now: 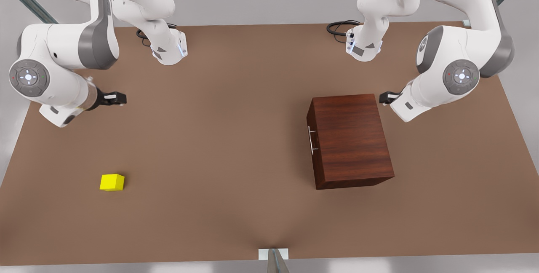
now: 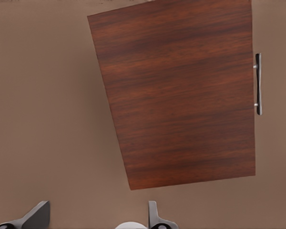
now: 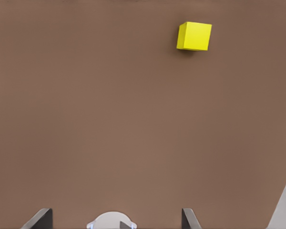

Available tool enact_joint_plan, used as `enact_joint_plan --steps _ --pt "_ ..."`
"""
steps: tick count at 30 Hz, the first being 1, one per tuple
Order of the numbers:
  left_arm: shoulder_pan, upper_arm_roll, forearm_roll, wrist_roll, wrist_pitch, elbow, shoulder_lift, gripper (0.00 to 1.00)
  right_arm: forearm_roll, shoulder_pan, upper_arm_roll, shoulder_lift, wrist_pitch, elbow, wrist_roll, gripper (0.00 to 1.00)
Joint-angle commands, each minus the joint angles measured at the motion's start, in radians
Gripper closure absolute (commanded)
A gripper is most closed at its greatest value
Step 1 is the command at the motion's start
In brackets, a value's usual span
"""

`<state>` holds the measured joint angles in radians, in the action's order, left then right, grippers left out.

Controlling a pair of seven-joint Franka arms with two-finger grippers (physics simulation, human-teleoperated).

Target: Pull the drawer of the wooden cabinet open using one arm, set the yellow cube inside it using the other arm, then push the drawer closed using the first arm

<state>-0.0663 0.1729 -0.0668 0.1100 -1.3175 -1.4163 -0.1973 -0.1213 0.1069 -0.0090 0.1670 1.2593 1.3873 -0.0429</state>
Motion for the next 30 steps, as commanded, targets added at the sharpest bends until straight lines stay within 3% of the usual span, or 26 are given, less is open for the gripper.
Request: enact_joint_plan --steps 1,3,4,7,9,13,17,21,30 --pt "-0.001 0.000 -0.005 0.105 -0.066 0.000 0.001 0.00 0.000 0.001 0.000 0.005 0.108 -0.001 -0.023 0.00" --pt "-0.084 0.002 0.024 0.175 -0.092 0.002 -0.050 0.00 0.002 0.002 -0.005 0.140 0.098 -0.096 -0.029 0.00" --pt "-0.217 0.013 -0.048 0.325 -0.126 0.045 -0.143 0.00 -0.003 0.001 -0.005 0.224 0.108 -0.111 -0.041 0.00" --pt "-0.443 0.010 -0.123 0.672 -0.135 0.313 -0.416 0.00 0.005 -0.019 -0.006 0.384 0.273 -0.139 -0.049 0.00" --pt "-0.513 0.008 -0.209 0.818 -0.213 0.364 -0.513 0.00 0.063 -0.082 -0.006 0.454 0.384 -0.139 -0.124 0.00" --pt "-0.564 0.002 -0.314 1.034 -0.272 0.367 -0.591 0.00 0.091 -0.164 -0.006 0.525 0.526 -0.129 -0.253 0.00" --pt "-0.632 -0.104 -0.326 1.152 -0.266 0.367 -0.619 0.00 0.074 -0.171 -0.057 0.572 0.632 -0.139 -0.508 0.00" --pt "-0.633 -0.131 -0.314 1.159 -0.270 0.389 -0.654 0.00 0.077 -0.199 -0.097 0.611 0.746 -0.122 -0.598 0.00" --pt "-0.622 -0.131 -0.292 1.154 -0.266 0.385 -0.676 0.00 0.154 -0.220 -0.097 0.666 0.864 -0.076 -0.604 0.00"
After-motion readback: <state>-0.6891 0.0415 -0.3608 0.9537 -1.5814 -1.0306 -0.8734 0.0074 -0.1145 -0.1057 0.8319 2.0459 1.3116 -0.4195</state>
